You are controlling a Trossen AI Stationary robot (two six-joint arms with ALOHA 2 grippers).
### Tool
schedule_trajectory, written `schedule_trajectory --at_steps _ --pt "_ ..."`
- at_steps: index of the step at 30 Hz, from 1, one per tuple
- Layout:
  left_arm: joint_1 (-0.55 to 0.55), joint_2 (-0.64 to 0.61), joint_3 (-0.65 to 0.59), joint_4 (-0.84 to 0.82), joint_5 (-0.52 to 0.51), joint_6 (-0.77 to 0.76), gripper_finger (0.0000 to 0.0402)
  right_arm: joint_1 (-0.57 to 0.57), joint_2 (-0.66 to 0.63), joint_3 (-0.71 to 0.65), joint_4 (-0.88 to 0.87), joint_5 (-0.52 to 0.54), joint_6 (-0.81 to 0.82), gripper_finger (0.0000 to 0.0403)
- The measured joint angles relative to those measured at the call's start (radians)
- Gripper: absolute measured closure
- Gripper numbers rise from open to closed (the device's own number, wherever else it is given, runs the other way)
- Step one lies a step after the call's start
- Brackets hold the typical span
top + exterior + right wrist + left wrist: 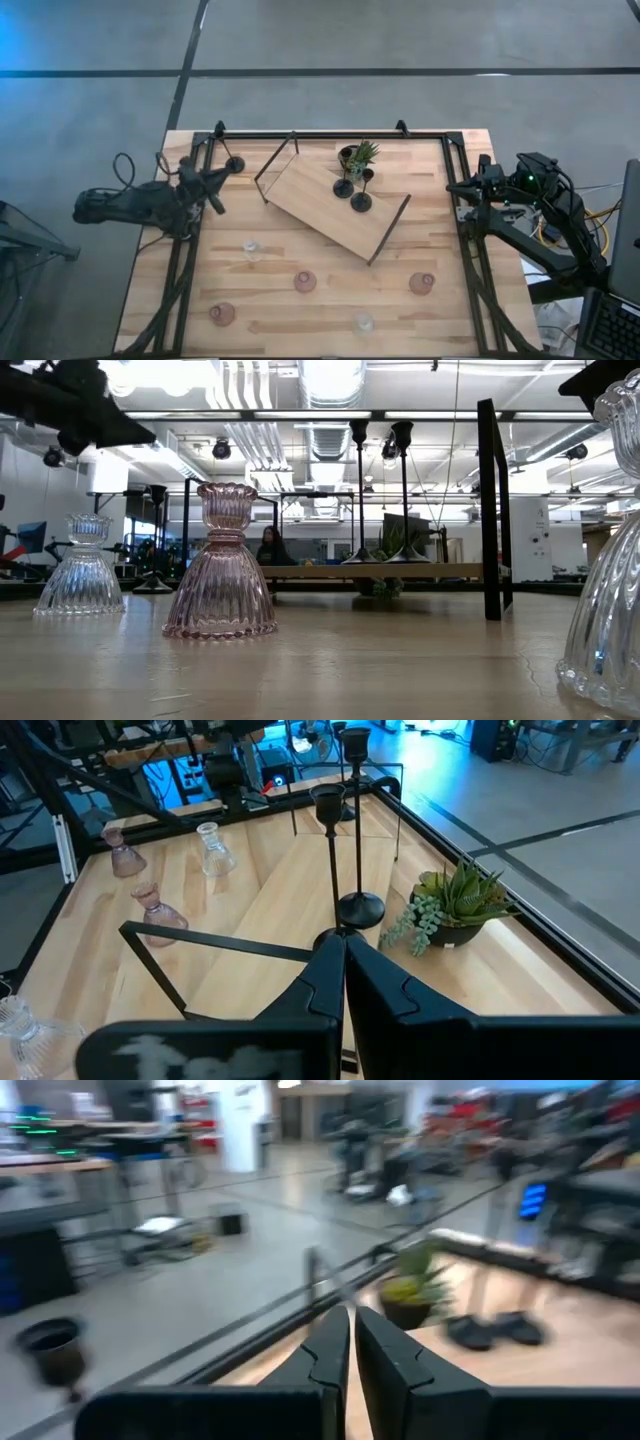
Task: Pick & Place candle stick holders
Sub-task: Put the black candle holder on the shelf
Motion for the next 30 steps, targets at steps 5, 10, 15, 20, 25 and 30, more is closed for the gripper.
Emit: schedule_trajectory --at_steps 5,10,15,20,25,30 --pt "0.000 0.073 -0.008 -0.005 -0.084 -0.002 0.0368 0.000 0.000 0.000 0.000 0.000 0.000 0.0394" --pt "0.008 0.136 -0.011 -0.084 -0.232 -0.138 0.0314 0.000 0.000 0.000 0.000 0.000 0.000 0.0394" --pt "0.026 0.167 -0.012 -0.133 -0.307 -0.283 0.0251 0.000 0.000 0.000 0.000 0.000 0.000 0.0394" --pt "0.072 0.186 -0.037 -0.131 -0.307 -0.285 0.0224 0.000 0.000 0.000 0.000 0.000 0.000 0.0394" --pt "0.147 0.191 -0.081 -0.131 -0.267 -0.314 0.0223 0.000 0.000 0.000 0.000 0.000 0.000 0.0394" --pt "0.210 0.196 -0.122 -0.027 -0.241 -0.361 0.0223 0.000 0.000 0.000 0.000 0.000 0.000 0.0394"
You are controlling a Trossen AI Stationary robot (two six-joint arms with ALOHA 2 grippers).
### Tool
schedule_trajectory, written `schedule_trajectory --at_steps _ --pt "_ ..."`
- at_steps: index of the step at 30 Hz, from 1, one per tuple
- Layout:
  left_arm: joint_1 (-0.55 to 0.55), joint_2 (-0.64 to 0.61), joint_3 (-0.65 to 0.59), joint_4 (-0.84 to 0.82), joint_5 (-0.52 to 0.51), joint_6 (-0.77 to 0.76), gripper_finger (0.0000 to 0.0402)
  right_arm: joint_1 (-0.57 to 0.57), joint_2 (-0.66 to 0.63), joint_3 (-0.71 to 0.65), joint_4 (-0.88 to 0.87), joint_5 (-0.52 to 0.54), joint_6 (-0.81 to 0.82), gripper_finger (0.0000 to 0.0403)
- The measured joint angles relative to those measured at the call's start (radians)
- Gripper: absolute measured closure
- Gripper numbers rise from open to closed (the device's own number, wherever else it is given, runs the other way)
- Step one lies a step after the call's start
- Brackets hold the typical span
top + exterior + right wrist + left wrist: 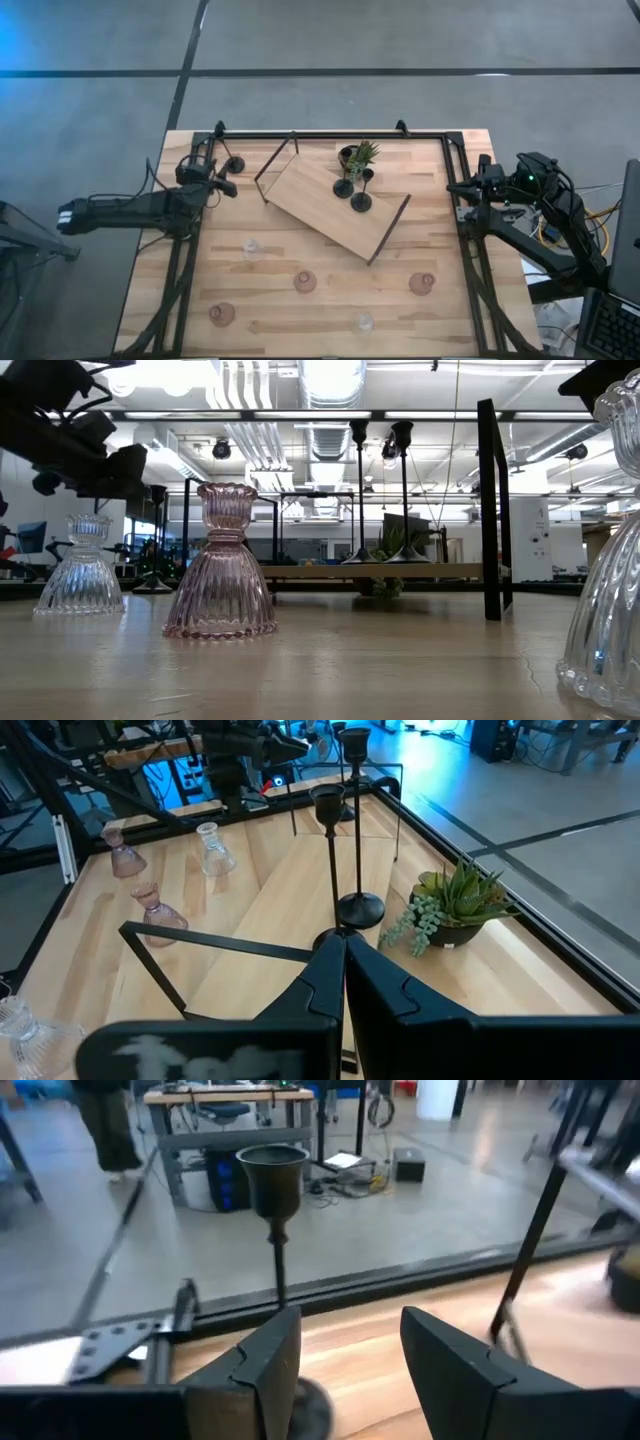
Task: Pick & Place candle stick holders
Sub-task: Put the black candle holder on the shelf
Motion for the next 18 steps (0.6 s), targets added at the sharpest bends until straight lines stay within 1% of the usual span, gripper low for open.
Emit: schedule_trajectory --at_steps 3,7,8,13,16,18 --pt "0.021 0.024 -0.038 0.103 0.031 0.032 0.0223 0.000 0.000 0.000 0.000 0.000 0.000 0.0394" --pt "0.049 0.069 -0.075 0.169 -0.046 0.039 0.0223 0.000 0.000 0.000 0.000 0.000 0.000 0.0394" --pt "0.058 0.078 -0.082 0.189 -0.051 0.039 0.0223 0.000 0.000 0.000 0.000 0.000 0.000 0.0394" --pt "0.115 0.125 -0.099 0.255 -0.008 0.056 0.0223 0.000 0.000 0.000 0.000 0.000 0.000 0.0394" --pt "0.170 0.155 -0.099 0.283 -0.006 0.088 0.0223 0.000 0.000 0.000 0.000 0.000 0.000 0.0394" --pt "0.214 0.173 -0.099 0.319 0.025 0.108 0.0223 0.000 0.000 0.000 0.000 0.000 0.000 0.0394"
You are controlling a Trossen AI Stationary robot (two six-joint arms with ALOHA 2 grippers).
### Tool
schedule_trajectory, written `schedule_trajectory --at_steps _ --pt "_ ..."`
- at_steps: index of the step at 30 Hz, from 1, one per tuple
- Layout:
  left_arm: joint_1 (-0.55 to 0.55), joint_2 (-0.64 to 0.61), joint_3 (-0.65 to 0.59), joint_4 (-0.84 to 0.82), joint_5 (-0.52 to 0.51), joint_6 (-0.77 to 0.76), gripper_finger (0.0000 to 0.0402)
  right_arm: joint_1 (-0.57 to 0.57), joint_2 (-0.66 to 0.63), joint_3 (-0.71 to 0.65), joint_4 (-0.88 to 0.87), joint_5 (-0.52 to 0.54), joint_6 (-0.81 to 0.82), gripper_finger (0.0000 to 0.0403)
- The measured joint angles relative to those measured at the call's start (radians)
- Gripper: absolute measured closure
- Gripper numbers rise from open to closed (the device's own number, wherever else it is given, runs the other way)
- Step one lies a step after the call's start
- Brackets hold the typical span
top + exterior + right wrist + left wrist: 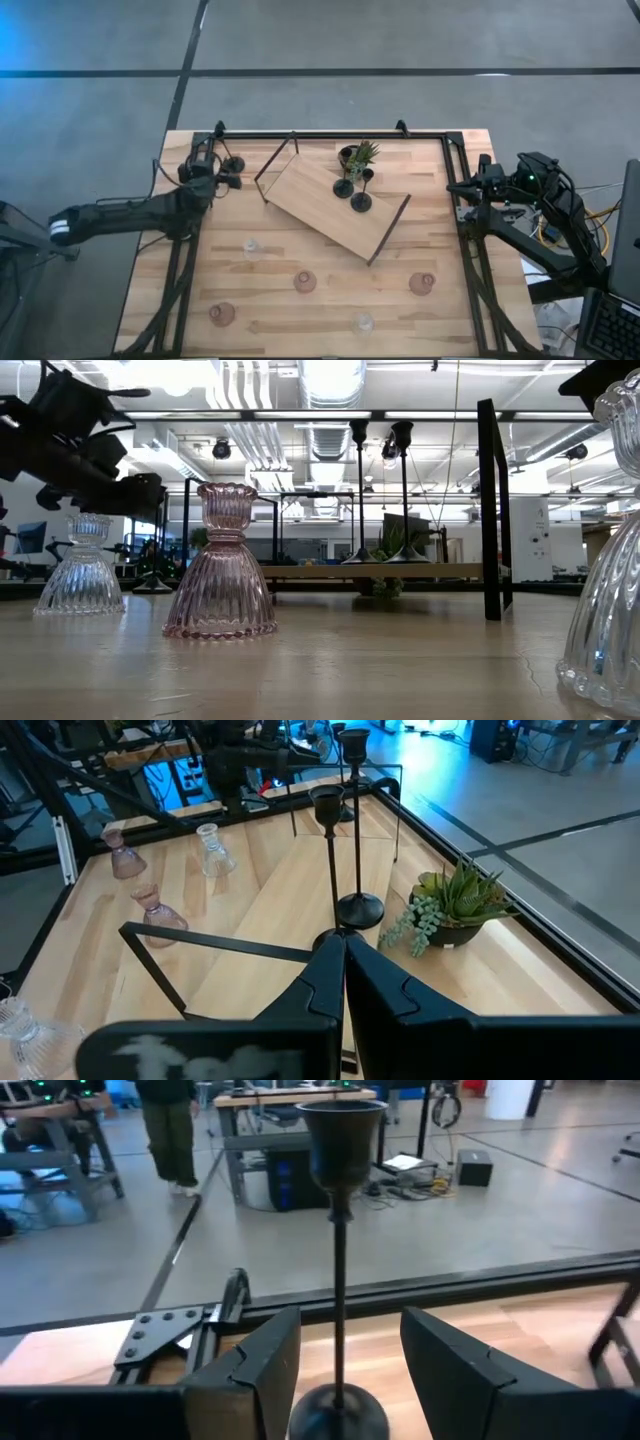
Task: Pick & Place candle stick holders
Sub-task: Put the black candle holder on the shelf
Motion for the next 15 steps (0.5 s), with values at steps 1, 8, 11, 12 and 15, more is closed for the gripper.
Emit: schedule_trajectory --at_steps 1,8,11,12,15 --pt "0.023 0.008 0.000 0.018 0.026 0.012 0.0223 0.000 0.000 0.000 0.000 0.000 0.000 0.0394" --pt "0.197 0.068 0.000 0.121 0.215 0.067 0.0223 0.000 0.000 0.000 0.000 0.000 0.000 0.0394" --pt "0.258 0.096 0.000 0.172 0.284 0.079 0.0223 0.000 0.000 0.000 0.000 0.000 0.000 0.0394" --pt "0.276 0.107 0.000 0.193 0.301 0.090 0.0223 0.000 0.000 0.000 0.000 0.000 0.000 0.0394" --pt "0.323 0.142 0.000 0.245 0.344 0.117 0.0223 0.000 0.000 0.000 0.000 0.000 0.000 0.0394"
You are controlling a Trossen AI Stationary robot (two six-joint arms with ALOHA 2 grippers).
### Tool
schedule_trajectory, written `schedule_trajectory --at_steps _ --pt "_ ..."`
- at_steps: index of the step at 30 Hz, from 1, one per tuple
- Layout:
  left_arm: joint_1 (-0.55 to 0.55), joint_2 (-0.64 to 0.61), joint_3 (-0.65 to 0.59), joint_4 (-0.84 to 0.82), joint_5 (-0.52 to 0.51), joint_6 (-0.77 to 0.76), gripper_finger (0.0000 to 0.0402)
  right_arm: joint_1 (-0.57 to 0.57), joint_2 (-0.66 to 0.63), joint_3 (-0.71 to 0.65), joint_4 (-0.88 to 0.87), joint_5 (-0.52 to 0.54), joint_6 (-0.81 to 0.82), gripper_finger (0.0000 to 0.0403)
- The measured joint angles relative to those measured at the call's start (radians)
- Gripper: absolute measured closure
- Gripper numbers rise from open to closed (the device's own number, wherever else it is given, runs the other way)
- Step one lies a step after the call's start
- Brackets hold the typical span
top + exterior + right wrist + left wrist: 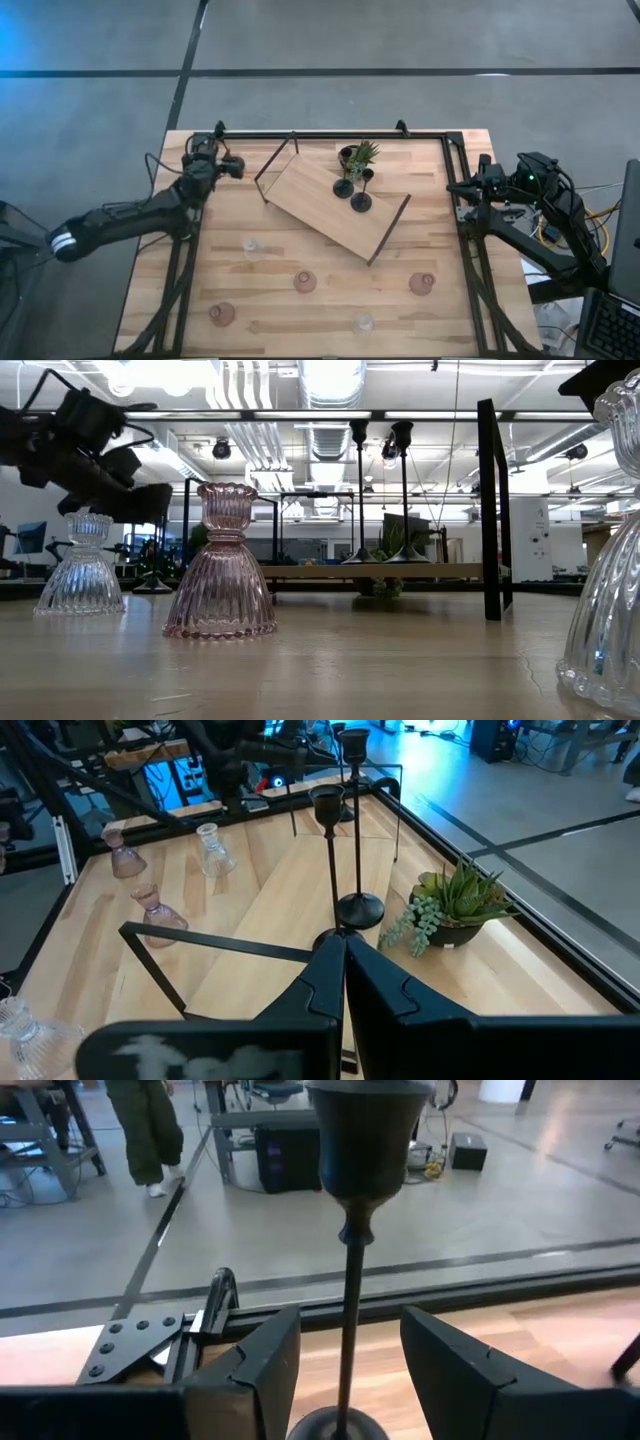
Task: Pick & Place candle stick holders
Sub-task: Put the black candle holder on the shelf
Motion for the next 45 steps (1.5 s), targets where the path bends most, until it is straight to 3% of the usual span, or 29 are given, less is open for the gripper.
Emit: schedule_trajectory --at_steps 8,16,27,39,45 --pt "0.087 0.130 0.001 0.120 0.097 0.050 0.0252 0.000 0.000 0.000 0.000 0.000 0.000 0.0394" --pt "0.091 0.236 0.000 0.263 0.185 0.106 0.0379 0.000 0.000 0.000 0.000 0.000 0.000 0.0394" --pt "0.090 0.236 0.070 0.260 0.262 0.151 0.0385 0.000 0.000 0.000 0.000 0.000 0.000 0.0394" --pt "0.088 0.137 0.455 -0.216 0.303 0.277 0.0385 0.000 0.000 0.000 0.000 0.000 0.000 0.0394" --pt "0.087 0.108 0.705 -0.443 0.520 0.369 0.0385 0.000 0.000 0.000 0.000 0.000 0.000 0.0394"
